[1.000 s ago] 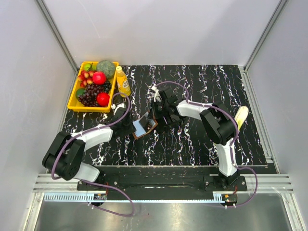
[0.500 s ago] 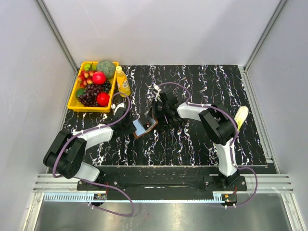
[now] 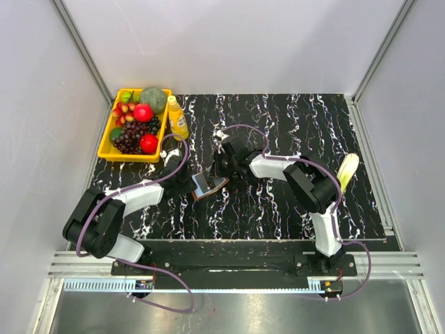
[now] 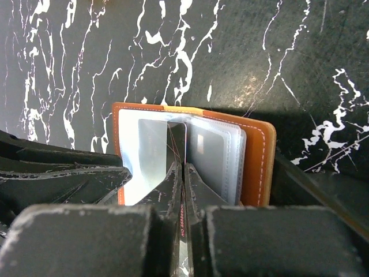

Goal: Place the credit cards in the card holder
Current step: Insert the credit card into the card holder.

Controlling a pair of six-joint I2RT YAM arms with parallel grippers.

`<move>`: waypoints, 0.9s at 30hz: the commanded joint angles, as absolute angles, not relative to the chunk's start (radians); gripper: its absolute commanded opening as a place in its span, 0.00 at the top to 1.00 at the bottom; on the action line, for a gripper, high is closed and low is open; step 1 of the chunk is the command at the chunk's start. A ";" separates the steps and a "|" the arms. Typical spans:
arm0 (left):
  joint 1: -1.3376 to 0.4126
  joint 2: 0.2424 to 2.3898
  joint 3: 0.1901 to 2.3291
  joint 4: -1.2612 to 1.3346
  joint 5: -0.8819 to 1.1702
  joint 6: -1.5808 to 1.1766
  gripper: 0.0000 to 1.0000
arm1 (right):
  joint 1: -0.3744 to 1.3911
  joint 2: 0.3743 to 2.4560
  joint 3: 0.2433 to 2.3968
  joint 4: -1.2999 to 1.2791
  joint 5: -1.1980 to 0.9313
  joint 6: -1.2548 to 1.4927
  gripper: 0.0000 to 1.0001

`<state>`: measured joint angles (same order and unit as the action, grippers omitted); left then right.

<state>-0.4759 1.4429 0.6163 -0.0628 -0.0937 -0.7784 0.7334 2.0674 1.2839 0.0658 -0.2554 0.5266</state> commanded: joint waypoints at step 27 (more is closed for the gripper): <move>-0.472 1.444 0.617 -0.037 -0.080 -0.781 0.74 | 0.824 2.122 1.405 -0.184 -0.394 0.506 0.88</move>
